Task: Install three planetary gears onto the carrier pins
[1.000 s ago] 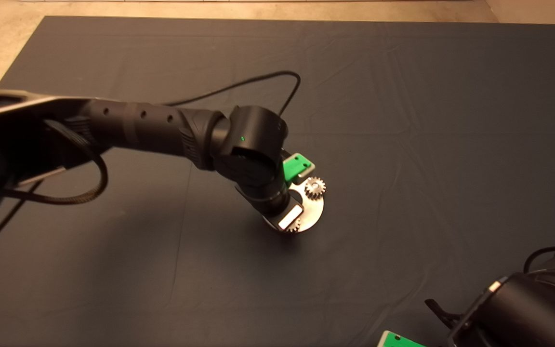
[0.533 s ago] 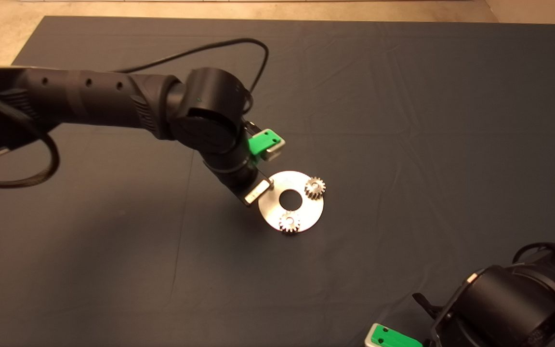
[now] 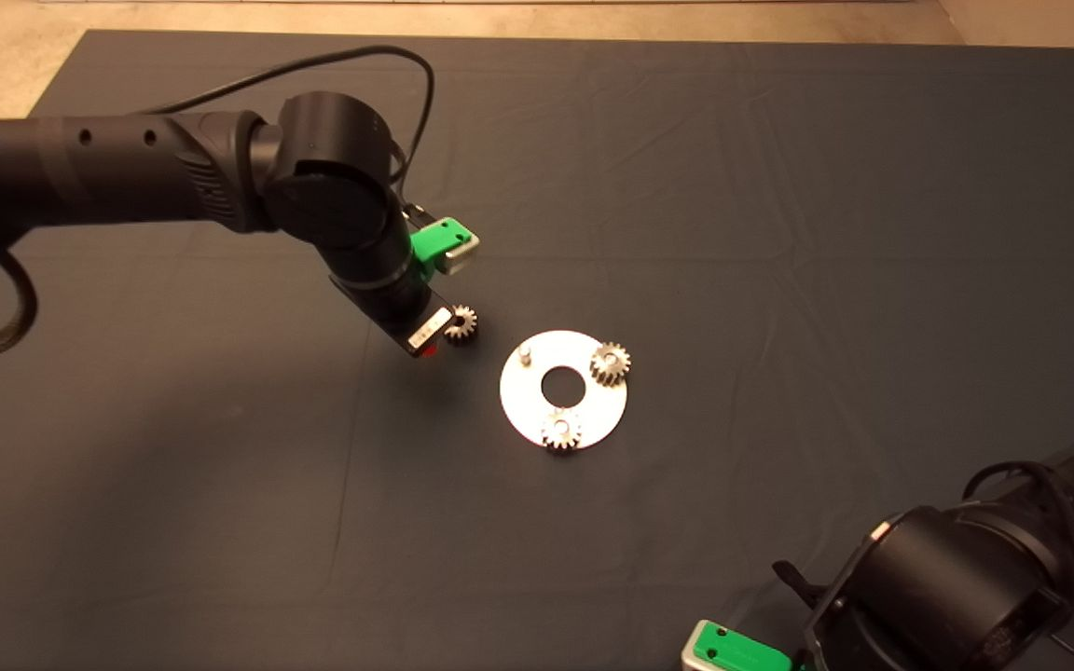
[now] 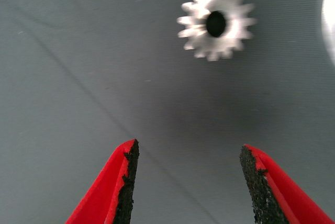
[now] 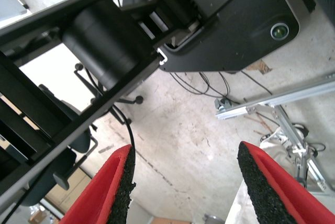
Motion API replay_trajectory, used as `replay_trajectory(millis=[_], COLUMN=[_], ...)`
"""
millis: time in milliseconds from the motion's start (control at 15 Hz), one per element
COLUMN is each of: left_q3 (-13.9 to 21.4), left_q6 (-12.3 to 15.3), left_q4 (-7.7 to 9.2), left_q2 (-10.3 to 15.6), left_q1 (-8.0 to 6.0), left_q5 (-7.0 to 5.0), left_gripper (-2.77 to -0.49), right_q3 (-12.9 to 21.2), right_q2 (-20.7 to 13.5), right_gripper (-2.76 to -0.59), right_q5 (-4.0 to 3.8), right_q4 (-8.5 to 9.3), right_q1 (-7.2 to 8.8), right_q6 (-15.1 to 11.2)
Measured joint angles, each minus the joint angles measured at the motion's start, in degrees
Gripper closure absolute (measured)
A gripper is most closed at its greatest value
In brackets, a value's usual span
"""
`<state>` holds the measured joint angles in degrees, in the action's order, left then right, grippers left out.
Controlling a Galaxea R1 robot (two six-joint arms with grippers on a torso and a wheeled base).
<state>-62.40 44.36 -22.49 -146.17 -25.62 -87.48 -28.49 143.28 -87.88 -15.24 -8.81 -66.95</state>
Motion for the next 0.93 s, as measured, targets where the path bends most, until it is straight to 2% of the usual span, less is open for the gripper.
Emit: replay_trajectory(millis=[267,467,667,733,800,867,933], left_q3=[-2.5,-2.6,-2.5,-2.5,-2.5,-2.6,-2.9], left_q6=[-1.2,-0.4,0.9,1.0,1.0,1.0,1.1], left_q4=[-0.02,-0.01,-0.05,-0.02,0.0,0.0,-0.02], left_q2=[-0.1,-0.5,-3.4,-4.5,-5.1,-5.2,-5.2], left_q1=[0.02,0.05,0.61,1.47,2.46,3.08,3.25], left_q5=[0.11,0.02,0.05,0.6,2.37,3.06,3.04], left_gripper=[-1.31,-1.31,-1.31,-1.31,-1.31,-1.31,-1.31], right_q3=[-0.5,-0.9,-1.0,-1.0,-1.0,-1.0,-1.0], right_q2=[1.1,2.3,2.9,3.0,3.1,3.1,3.1], right_gripper=[-1.45,-1.45,-1.45,-1.45,-1.45,-1.45,-1.45], right_q5=[-0.02,0.01,0.01,0.01,0.03,-0.02,-0.05], right_q4=[0.2,0.26,0.28,0.41,0.63,0.94,1.16], right_q1=[0.63,1.44,1.74,1.9,2.17,2.29,2.6], right_q6=[0.0,0.0,-0.1,-0.1,-0.1,-0.2,-0.2])
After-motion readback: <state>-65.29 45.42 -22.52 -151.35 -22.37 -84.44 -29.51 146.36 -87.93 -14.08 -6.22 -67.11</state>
